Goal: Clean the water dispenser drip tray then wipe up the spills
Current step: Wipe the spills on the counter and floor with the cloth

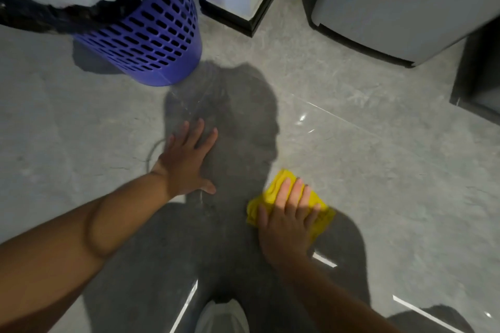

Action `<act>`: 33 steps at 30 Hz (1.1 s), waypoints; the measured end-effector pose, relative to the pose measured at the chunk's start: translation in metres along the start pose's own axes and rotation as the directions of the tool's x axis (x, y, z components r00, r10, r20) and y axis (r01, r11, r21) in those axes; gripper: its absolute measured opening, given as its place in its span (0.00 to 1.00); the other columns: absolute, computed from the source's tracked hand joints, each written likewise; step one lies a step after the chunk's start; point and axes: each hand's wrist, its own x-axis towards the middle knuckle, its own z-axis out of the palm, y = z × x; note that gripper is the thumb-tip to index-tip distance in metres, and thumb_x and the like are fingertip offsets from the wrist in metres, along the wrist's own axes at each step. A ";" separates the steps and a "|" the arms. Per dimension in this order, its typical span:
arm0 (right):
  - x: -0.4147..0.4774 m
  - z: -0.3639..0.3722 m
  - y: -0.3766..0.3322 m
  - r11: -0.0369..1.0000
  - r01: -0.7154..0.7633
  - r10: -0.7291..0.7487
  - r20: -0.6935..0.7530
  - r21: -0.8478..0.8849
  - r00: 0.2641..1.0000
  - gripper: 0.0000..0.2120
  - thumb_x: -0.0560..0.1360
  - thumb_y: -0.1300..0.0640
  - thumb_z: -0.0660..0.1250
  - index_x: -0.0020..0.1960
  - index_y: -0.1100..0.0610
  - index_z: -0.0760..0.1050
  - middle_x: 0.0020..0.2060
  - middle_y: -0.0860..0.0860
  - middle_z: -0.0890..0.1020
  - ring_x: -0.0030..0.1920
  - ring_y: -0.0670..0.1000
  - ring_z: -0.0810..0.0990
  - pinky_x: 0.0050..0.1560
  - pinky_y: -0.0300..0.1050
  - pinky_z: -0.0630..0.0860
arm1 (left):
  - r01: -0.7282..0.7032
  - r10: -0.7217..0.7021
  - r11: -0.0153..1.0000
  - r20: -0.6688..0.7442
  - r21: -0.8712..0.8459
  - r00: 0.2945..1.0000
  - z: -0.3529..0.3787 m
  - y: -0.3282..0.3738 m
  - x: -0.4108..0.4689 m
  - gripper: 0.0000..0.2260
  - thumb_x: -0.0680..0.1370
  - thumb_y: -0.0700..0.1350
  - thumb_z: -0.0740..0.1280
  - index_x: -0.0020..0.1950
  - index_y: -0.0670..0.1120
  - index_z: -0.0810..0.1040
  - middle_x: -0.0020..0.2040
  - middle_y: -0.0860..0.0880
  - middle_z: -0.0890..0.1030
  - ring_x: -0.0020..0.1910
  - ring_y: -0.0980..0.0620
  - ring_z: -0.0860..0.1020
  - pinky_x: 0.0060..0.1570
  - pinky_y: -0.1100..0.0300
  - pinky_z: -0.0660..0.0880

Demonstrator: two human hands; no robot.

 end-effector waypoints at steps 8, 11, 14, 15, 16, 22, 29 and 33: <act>0.196 -0.070 -0.019 0.998 0.017 -0.012 -0.082 0.058 0.997 0.37 0.83 0.35 0.49 0.85 0.53 0.44 0.85 0.55 0.47 0.83 0.59 0.44 0.80 0.66 0.40 | -0.021 0.021 1.000 -0.029 0.006 0.999 0.003 -0.002 0.001 0.67 0.59 0.71 0.78 0.85 0.53 0.42 0.86 0.42 0.41 0.83 0.32 0.43 0.77 0.29 0.54; 0.231 -0.095 0.024 0.998 0.068 -0.068 -0.052 -0.006 0.996 0.36 0.83 0.36 0.46 0.85 0.51 0.42 0.85 0.53 0.45 0.83 0.59 0.43 0.80 0.65 0.40 | -0.027 0.029 0.999 -0.048 0.035 0.998 0.004 -0.002 0.000 0.67 0.58 0.72 0.78 0.85 0.53 0.43 0.86 0.41 0.43 0.83 0.30 0.46 0.75 0.29 0.58; 0.214 -0.105 0.072 0.998 0.057 -0.059 -0.051 -0.034 0.997 0.36 0.83 0.36 0.47 0.85 0.51 0.42 0.85 0.53 0.45 0.83 0.58 0.42 0.80 0.66 0.41 | -0.020 0.021 0.999 -0.049 0.030 0.999 0.004 -0.003 0.000 0.67 0.57 0.72 0.79 0.85 0.53 0.44 0.86 0.41 0.43 0.83 0.30 0.47 0.75 0.28 0.58; 0.199 -0.103 0.084 0.998 0.047 -0.049 -0.050 -0.041 0.998 0.35 0.84 0.36 0.46 0.85 0.51 0.41 0.85 0.54 0.45 0.83 0.58 0.42 0.80 0.66 0.41 | -0.018 0.019 0.999 -0.046 0.032 0.999 0.004 -0.002 0.000 0.67 0.57 0.72 0.78 0.85 0.53 0.44 0.86 0.41 0.43 0.83 0.30 0.47 0.75 0.28 0.58; 0.181 -0.099 0.094 0.998 0.038 -0.040 -0.049 -0.051 0.998 0.35 0.84 0.37 0.45 0.85 0.52 0.42 0.85 0.54 0.45 0.83 0.59 0.42 0.80 0.66 0.42 | -0.018 0.019 0.999 -0.042 0.037 0.999 0.003 -0.002 0.000 0.67 0.57 0.72 0.78 0.85 0.53 0.44 0.86 0.41 0.43 0.83 0.30 0.47 0.75 0.28 0.58; 0.043 -0.048 0.096 0.993 0.024 -0.032 -0.069 -0.114 0.997 0.37 0.81 0.38 0.52 0.83 0.59 0.58 0.82 0.61 0.59 0.80 0.65 0.59 0.76 0.70 0.56 | -0.005 0.006 1.000 -0.031 0.030 1.000 -0.006 0.006 -0.006 0.66 0.59 0.70 0.80 0.86 0.51 0.46 0.86 0.41 0.44 0.83 0.31 0.47 0.76 0.30 0.57; -0.028 -0.001 0.053 0.922 0.351 -0.350 0.038 -0.162 0.936 0.38 0.77 0.37 0.62 0.82 0.54 0.61 0.82 0.57 0.61 0.81 0.62 0.61 0.77 0.67 0.56 | 0.000 0.000 1.000 -0.001 0.011 1.000 -0.010 0.007 -0.004 0.66 0.61 0.70 0.79 0.86 0.51 0.43 0.86 0.41 0.40 0.83 0.31 0.43 0.78 0.34 0.56; -0.030 -0.022 0.122 0.983 0.119 -0.122 -0.011 -0.142 0.992 0.36 0.78 0.38 0.58 0.80 0.57 0.66 0.79 0.60 0.66 0.77 0.64 0.67 0.74 0.69 0.63 | 0.008 -0.008 0.999 0.006 0.048 1.000 -0.005 0.005 0.000 0.66 0.61 0.72 0.77 0.85 0.52 0.41 0.86 0.42 0.39 0.83 0.32 0.42 0.79 0.36 0.53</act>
